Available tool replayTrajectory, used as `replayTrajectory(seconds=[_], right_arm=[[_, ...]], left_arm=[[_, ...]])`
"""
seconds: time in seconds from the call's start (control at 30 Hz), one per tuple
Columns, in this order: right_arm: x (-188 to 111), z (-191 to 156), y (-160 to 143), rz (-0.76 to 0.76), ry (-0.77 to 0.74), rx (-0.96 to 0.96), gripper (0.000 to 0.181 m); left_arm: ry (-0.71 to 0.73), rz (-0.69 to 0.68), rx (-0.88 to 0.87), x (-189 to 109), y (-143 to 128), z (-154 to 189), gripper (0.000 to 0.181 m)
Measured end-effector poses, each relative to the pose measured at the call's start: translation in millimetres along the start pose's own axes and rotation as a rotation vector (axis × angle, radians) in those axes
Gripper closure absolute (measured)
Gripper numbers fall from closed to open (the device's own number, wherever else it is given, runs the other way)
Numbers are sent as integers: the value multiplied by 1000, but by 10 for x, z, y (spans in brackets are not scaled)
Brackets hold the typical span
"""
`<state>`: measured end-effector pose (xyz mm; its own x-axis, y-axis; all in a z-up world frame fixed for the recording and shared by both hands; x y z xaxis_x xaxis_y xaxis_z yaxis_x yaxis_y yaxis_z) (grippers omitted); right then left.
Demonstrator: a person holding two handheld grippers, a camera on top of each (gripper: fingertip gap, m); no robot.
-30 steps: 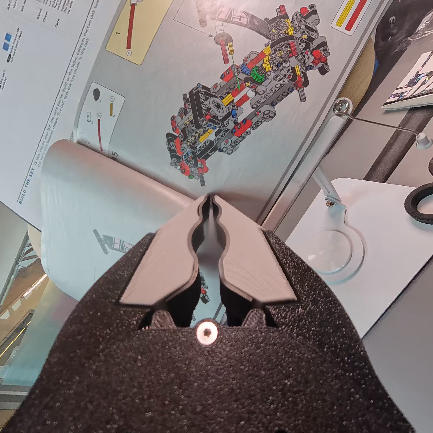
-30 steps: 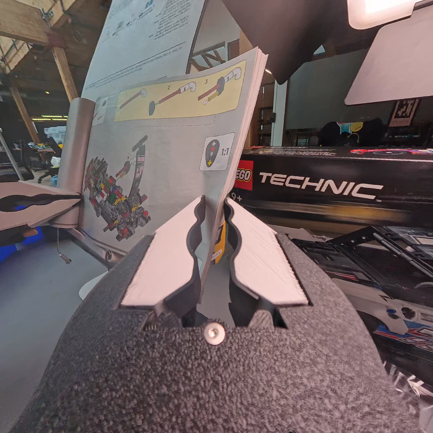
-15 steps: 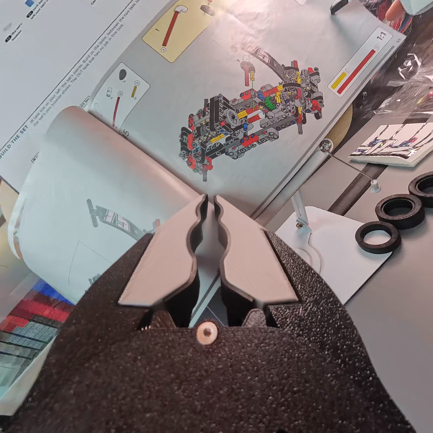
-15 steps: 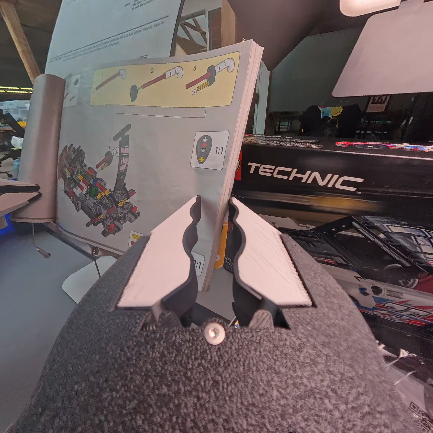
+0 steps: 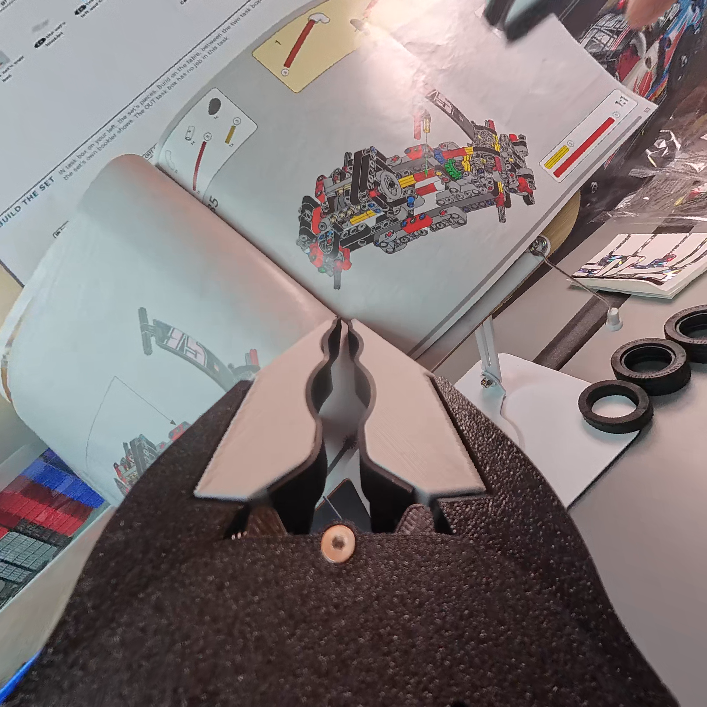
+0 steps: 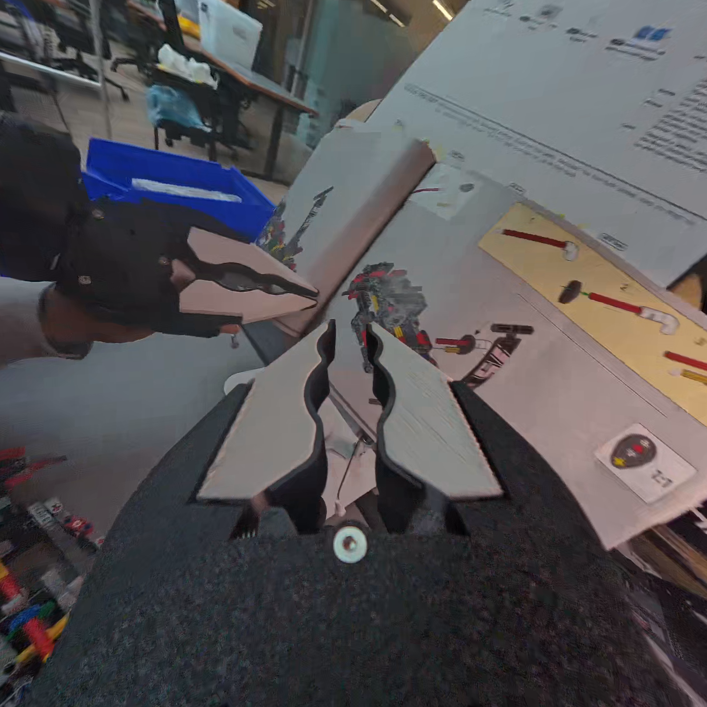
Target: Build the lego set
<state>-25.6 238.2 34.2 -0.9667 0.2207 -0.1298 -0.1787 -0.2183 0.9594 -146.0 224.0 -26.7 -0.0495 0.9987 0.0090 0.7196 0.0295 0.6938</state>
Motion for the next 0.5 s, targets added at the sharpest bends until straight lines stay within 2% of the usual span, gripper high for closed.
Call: replayTrajectory(seconds=[0.03,0.1,0.17,0.23,0.3,0.43,0.5], right_arm=[[161,-105,-15,-58,29,-41,165],[476,-144,-183,-224,11,-124,164],[685,-6,-388,-341,-78,-176,164],[758,94,-453,-341,-139,-182,167],[745,181,-443,-316,-215,-201,181],[751,225,-481,-266,-271,-190,181],[741,256,-494,-265,-297,-196,181]], left_arm=[[-2,7,-10,-1,0,1,177],[-22,20,-46,-19,-7,10,174],[-44,21,-100,-92,-26,6,173],[-43,13,-134,-209,-96,-17,173],[-39,-2,-154,-326,-224,-31,173],[-25,-84,-172,-377,-577,-83,170],[-15,-64,-181,-370,-646,-156,175]])
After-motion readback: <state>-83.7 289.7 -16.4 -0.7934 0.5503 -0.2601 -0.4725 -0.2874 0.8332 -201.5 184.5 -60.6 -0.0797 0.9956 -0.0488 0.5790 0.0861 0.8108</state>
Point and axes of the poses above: each gripper's, where its closed fingertips meet, x out along the fingers, y out of its top, z = x × y across the jaws, the point moved 3 cm from there along -x, back along the fingers, and after that the axes turned 8 degrees about x, right-handed, at the moved point
